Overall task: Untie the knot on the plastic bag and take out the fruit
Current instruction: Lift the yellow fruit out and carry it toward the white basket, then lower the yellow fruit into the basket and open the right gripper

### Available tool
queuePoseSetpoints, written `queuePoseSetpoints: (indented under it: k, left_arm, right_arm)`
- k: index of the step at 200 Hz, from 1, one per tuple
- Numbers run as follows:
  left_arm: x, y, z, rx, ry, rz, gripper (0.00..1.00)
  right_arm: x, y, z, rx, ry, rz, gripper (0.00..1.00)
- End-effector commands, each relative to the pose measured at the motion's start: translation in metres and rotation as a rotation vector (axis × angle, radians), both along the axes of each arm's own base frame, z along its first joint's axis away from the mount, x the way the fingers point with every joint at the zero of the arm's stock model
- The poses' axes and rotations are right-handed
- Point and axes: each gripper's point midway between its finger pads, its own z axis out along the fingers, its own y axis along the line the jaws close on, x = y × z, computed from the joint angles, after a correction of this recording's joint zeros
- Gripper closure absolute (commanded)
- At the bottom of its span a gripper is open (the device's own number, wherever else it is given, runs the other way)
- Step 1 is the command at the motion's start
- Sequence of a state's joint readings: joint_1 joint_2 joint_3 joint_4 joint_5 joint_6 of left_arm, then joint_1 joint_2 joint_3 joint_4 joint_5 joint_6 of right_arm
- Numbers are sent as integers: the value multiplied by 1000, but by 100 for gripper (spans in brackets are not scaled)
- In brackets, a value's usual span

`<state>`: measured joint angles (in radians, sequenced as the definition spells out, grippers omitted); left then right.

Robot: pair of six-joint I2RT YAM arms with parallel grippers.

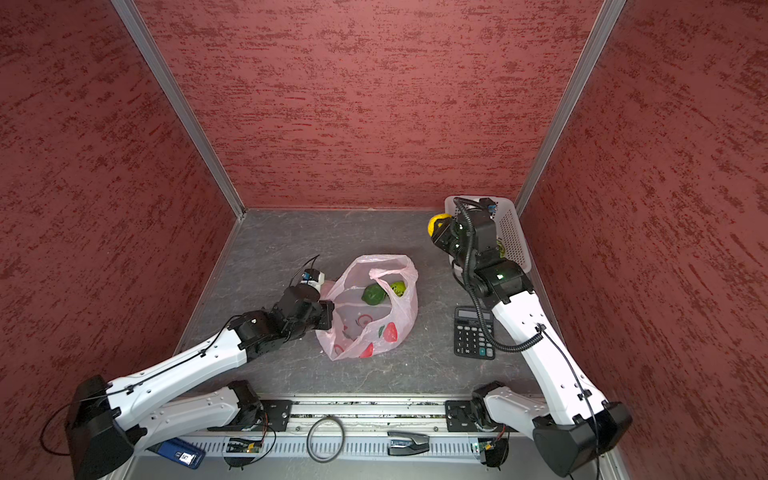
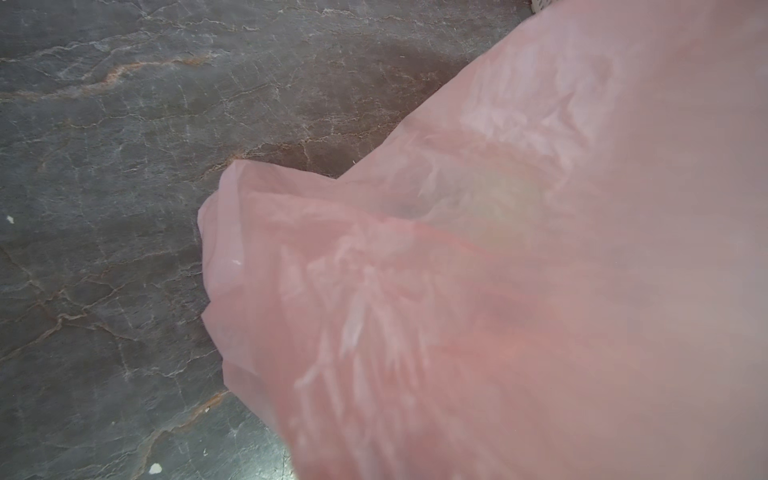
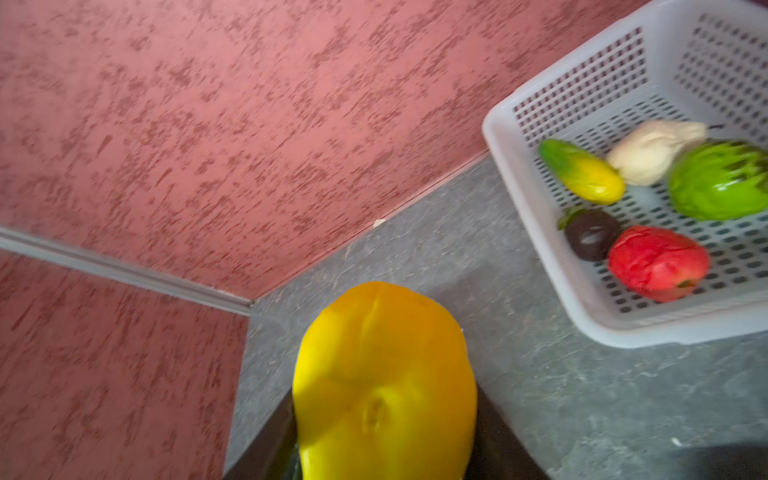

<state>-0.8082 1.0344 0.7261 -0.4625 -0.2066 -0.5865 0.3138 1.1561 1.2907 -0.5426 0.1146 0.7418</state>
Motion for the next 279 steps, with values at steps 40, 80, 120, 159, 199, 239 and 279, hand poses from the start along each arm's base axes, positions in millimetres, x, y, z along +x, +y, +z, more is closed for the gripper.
queuePoseSetpoints:
  k: [40, 80, 120, 159, 199, 239, 279]
  left_arm:
    - [3, -8, 14, -34, -30, -17, 100]
    - [1, -7, 13, -31, -26, -16, 100]
    - [-1, -2, 11, -25, -25, -8, 100]
    - [-2, 3, 10, -22, -24, 5, 100]
    - [-1, 2, 10, -28, -23, 10, 100]
    - [-1, 3, 10, -31, -25, 13, 100]
    - [0, 2, 12, -37, -31, 9, 100]
  right_arm:
    - [73, -70, -56, -56, 23, -104, 57]
    - [129, -102, -101, -97, 78, -155, 57]
    - [174, -117, -137, -135, 139, -175, 56]
    - [204, -123, -171, -150, 207, -172, 53]
    - [216, -124, -189, -165, 259, -167, 37]
    - [212, -128, -184, -187, 264, -178, 18]
    - [202, -126, -169, -207, 253, -173, 6]
